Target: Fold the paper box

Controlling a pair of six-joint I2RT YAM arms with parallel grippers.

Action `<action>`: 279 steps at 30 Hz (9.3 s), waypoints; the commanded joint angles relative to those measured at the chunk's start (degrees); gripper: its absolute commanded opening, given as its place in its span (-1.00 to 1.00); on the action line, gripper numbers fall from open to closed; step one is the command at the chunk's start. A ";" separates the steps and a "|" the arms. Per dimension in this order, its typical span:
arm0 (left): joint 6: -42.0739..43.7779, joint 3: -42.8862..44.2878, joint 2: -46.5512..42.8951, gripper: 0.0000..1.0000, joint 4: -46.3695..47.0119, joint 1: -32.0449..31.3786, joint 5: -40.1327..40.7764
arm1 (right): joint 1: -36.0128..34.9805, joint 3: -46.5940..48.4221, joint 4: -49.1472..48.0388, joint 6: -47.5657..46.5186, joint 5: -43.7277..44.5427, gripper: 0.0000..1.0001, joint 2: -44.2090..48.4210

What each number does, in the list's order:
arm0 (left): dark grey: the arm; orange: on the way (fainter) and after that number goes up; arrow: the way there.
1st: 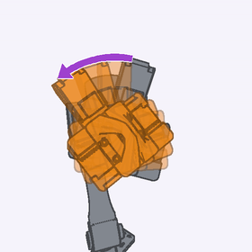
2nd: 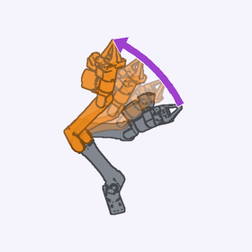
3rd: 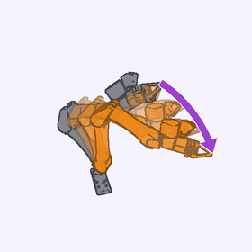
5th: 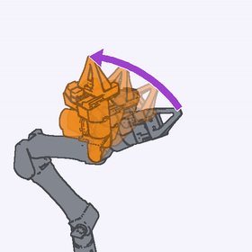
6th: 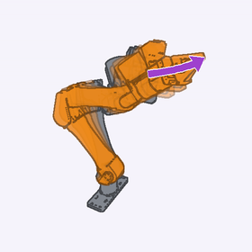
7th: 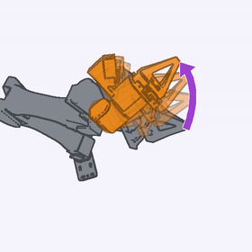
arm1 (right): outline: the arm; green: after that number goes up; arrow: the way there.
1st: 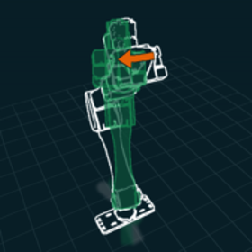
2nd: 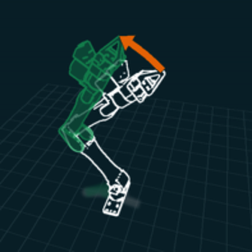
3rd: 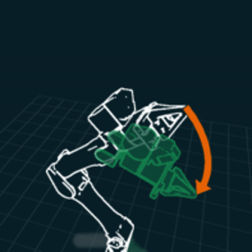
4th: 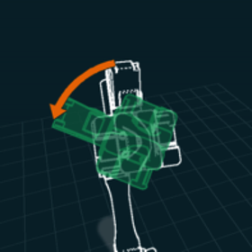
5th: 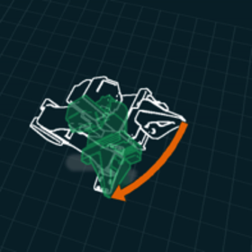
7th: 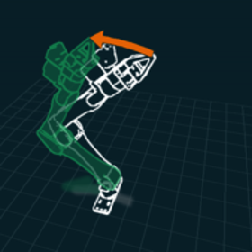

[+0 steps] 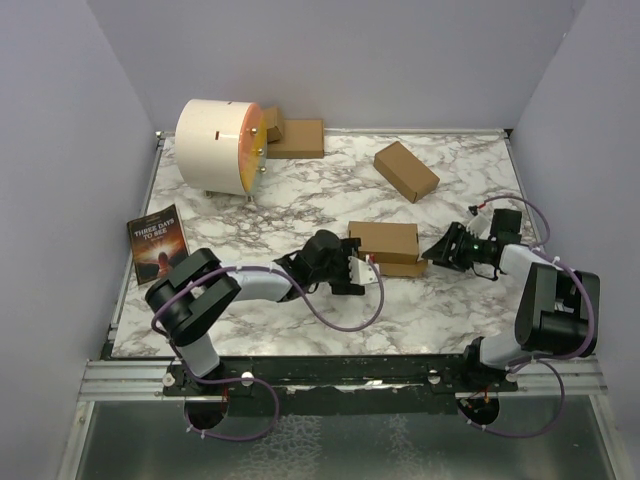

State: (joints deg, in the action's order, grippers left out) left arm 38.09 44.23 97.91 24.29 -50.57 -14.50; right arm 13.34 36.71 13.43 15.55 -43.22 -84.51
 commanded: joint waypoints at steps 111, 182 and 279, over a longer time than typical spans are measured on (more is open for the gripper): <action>-7.95 4.04 7.85 0.28 2.68 -3.27 11.25 | 0.92 17.11 14.38 -26.81 -2.58 0.07 -3.96; 5.99 -9.92 -5.89 0.98 17.39 -6.39 6.82 | 1.42 21.69 10.58 -27.90 -8.23 -0.58 -20.46; 2.10 -1.28 8.16 0.19 15.61 -3.22 6.10 | 1.42 19.06 3.61 -24.41 -6.08 -0.98 -17.85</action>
State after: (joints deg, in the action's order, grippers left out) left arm 42.54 41.91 106.04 44.03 -54.04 -6.66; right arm 14.37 57.21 19.09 -7.86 -50.46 -104.57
